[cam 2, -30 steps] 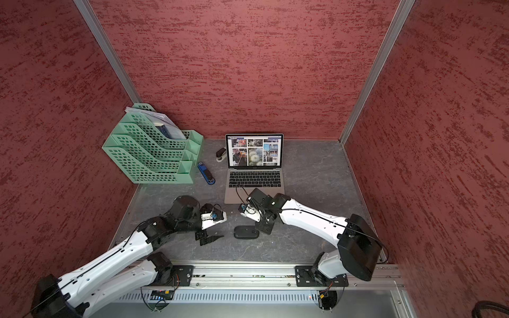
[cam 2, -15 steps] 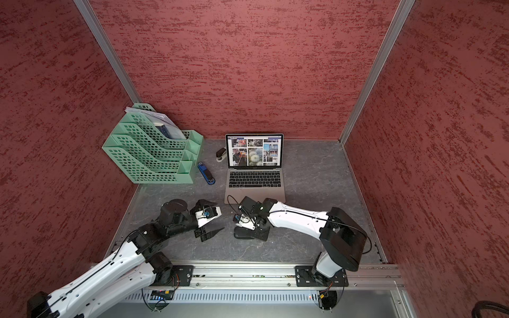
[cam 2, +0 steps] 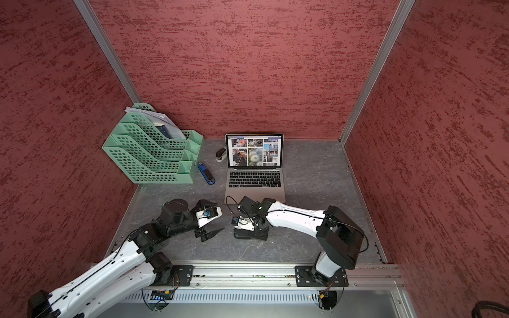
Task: Remove the wireless mouse receiver from the laptop
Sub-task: Insert the USB plug into the mouse.
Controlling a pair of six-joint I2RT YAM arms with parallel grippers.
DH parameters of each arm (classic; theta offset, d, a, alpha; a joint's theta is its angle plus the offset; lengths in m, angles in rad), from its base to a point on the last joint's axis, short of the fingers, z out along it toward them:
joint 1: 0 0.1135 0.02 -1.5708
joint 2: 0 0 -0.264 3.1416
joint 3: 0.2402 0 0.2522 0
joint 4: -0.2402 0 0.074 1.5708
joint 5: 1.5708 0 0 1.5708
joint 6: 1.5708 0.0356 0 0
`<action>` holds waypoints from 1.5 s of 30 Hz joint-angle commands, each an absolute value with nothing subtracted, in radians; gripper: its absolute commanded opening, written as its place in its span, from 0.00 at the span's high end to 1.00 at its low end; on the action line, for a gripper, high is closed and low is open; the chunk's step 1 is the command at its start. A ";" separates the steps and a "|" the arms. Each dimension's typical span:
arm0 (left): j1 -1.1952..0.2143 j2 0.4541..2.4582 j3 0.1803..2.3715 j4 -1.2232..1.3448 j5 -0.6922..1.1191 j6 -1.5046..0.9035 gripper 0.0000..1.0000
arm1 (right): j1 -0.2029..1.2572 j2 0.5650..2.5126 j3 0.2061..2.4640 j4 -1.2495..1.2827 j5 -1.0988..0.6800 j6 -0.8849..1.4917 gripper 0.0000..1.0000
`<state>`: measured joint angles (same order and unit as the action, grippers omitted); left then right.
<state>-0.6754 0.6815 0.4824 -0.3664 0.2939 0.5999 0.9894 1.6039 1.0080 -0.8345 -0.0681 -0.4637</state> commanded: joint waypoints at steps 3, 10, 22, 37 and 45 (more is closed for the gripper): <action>-0.678 0.680 0.478 -0.367 0.312 0.611 0.00 | 0.999 1.636 1.042 -0.804 -0.082 -0.538 1.00; -0.678 0.678 0.477 -0.372 0.313 0.613 0.00 | 0.997 1.654 1.063 -0.811 -0.061 -0.558 1.00; -0.674 0.670 0.475 -0.393 0.307 0.635 0.00 | 0.987 1.644 1.059 -0.829 -0.036 -0.566 1.00; -0.673 0.657 0.468 -0.403 0.313 0.637 0.00 | 0.959 1.632 1.062 -0.844 -0.027 -0.568 1.00; -0.673 0.654 0.467 -0.405 0.310 0.638 0.00 | 0.960 1.639 1.074 -0.844 -0.036 -0.564 1.00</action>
<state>-0.6750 0.6636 0.4767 -0.3969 0.2939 0.6258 0.9646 1.6478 1.0409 -0.8345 -0.0422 -0.5617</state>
